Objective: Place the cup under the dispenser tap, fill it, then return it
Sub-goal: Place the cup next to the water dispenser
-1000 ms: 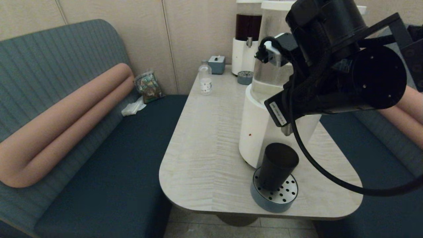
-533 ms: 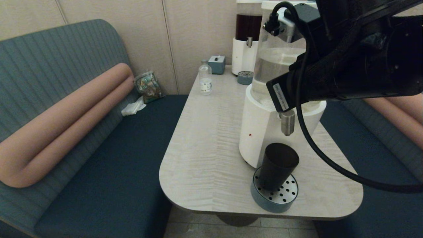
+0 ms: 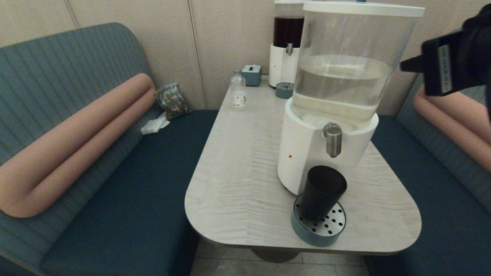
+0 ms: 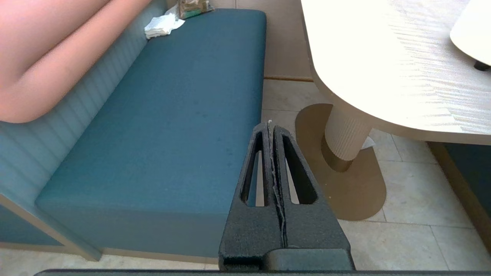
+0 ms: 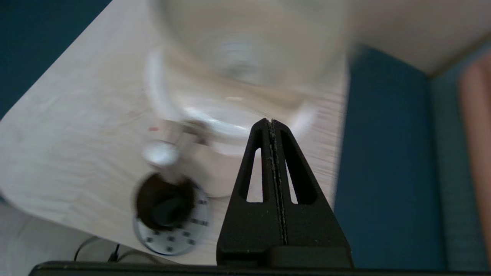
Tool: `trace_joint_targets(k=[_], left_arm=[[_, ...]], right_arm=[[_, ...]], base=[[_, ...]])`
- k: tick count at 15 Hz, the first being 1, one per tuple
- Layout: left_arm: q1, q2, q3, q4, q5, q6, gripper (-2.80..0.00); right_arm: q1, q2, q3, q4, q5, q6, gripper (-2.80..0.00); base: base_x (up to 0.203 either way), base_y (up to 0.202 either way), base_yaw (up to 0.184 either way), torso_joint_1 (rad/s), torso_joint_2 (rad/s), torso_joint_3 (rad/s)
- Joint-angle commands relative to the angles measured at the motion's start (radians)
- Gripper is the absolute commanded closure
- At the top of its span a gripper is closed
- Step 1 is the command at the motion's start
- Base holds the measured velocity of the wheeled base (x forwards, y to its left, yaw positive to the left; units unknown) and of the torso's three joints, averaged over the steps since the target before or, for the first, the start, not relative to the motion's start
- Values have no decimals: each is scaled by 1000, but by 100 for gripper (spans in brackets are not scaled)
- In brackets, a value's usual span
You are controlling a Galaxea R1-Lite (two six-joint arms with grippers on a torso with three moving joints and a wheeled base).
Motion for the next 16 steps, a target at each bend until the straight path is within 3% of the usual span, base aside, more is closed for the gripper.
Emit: trace_joint_targets(k=[1, 3, 5, 7, 10, 12, 14, 16], left_arm=[[0, 1, 0, 0, 1, -1, 0], [0, 1, 0, 0, 1, -1, 0], [0, 1, 1, 0, 1, -1, 0], [0, 1, 0, 0, 1, -1, 0], [0, 1, 0, 0, 1, -1, 0], [0, 1, 0, 0, 1, -1, 0], [0, 1, 0, 0, 1, -1, 0], [0, 1, 0, 0, 1, -1, 0]], right_arm=[[-24, -142, 44, 3, -9, -2, 0], [-82, -240, 81, 3, -11, -6, 0], [-193, -323, 135, 2, 3, -33, 0], [-367, -424, 215, -2, 66, -65, 0], [-662, -614, 347, -2, 258, -104, 0], [-807, -748, 447, 0, 424, -118, 0], [-869, -873, 558, -1, 559, -137, 0], [-885, -983, 668, 6, 628, -150, 0]], base=[[0, 0, 0, 0, 0, 0], [0, 0, 0, 0, 0, 0], [0, 0, 0, 0, 0, 0], [0, 0, 0, 0, 0, 0], [0, 0, 0, 0, 0, 0], [0, 0, 0, 0, 0, 0], [0, 0, 0, 0, 0, 0], [0, 0, 0, 0, 0, 0]])
